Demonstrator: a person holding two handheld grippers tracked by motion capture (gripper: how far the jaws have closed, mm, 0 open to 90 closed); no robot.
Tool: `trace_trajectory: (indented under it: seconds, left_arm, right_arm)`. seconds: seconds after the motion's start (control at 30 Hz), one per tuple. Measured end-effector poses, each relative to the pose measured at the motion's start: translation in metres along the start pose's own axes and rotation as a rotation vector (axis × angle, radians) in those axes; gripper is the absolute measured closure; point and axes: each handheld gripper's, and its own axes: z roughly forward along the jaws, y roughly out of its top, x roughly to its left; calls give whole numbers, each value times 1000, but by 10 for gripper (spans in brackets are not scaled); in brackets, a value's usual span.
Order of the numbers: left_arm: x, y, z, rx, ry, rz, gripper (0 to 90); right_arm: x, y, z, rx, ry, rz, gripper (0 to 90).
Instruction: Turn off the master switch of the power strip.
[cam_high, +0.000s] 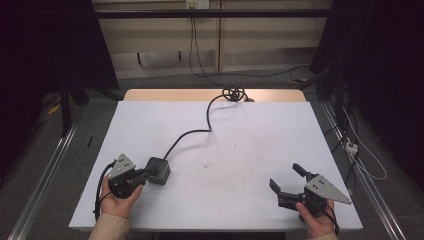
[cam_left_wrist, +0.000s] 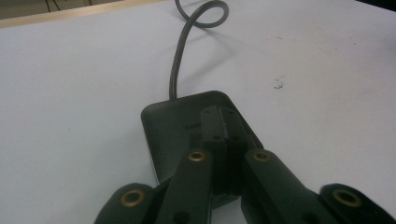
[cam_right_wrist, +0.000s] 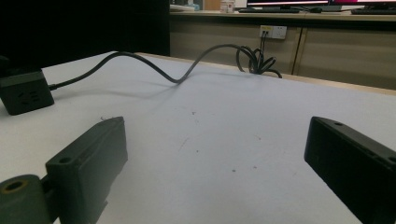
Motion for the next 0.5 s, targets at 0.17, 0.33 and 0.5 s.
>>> trace_trajectory:
  seconds: [0.17, 0.33, 0.5]
  left_arm:
    - [0, 1, 0, 9, 7, 2, 900]
    - [1, 0, 0, 7, 1, -10, 900]
    - [2, 0, 0, 0, -10, -20, 900]
  right_arm:
    - [1, 0, 0, -1, 1, 1, 52]
    - [1, 1, 0, -4, 1, 0, 52]
    - [1, 1, 0, -3, 1, 0, 52]
